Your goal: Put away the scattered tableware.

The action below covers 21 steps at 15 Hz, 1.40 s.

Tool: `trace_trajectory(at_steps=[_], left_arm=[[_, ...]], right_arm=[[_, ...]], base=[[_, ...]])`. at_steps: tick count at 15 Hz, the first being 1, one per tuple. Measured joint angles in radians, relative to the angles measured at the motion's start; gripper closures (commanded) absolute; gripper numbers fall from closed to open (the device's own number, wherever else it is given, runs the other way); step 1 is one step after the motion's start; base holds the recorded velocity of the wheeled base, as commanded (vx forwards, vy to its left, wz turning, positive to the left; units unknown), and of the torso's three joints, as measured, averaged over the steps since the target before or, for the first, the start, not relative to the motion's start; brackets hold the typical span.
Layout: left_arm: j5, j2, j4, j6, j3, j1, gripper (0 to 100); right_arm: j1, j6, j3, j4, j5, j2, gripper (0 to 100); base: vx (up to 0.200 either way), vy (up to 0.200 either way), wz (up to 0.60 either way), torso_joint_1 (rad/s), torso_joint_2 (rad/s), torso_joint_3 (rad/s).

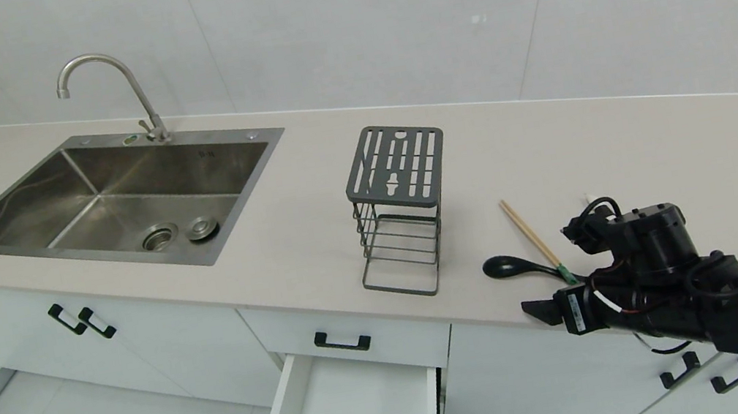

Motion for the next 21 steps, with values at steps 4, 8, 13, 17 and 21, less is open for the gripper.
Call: trace_trajectory(at_steps=[4, 8, 13, 17, 21], left_arm=[[0.000, 0.000, 0.000, 0.000, 0.000, 0.000, 0], [0.000, 0.000, 0.000, 0.000, 0.000, 0.000, 0], [0.000, 0.000, 0.000, 0.000, 0.000, -0.001, 0], [0.000, 0.000, 0.000, 0.000, 0.000, 0.000, 0], [0.000, 0.000, 0.000, 0.000, 0.000, 0.000, 0]], right_arm=[[-0.018, -0.001, -0.040, -0.004, -0.007, 0.032, 0], [-0.029, -0.001, -0.058, -0.012, -0.019, 0.045, 0], [-0.036, -0.002, -0.054, -0.013, -0.058, 0.048, 100], [-0.031, 0.000, -0.053, -0.013, -0.070, 0.051, 100], [-0.029, 0.001, -0.053, -0.012, -0.071, 0.051, 100]], base=[[0.000, 0.000, 0.00, 0.000, 0.00, 0.000], [0.000, 0.000, 0.00, 0.000, 0.00, 0.000], [0.000, 0.000, 0.00, 0.000, 0.00, 0.000], [0.000, 0.000, 0.00, 0.000, 0.00, 0.000], [0.000, 0.000, 0.00, 0.000, 0.00, 0.000]])
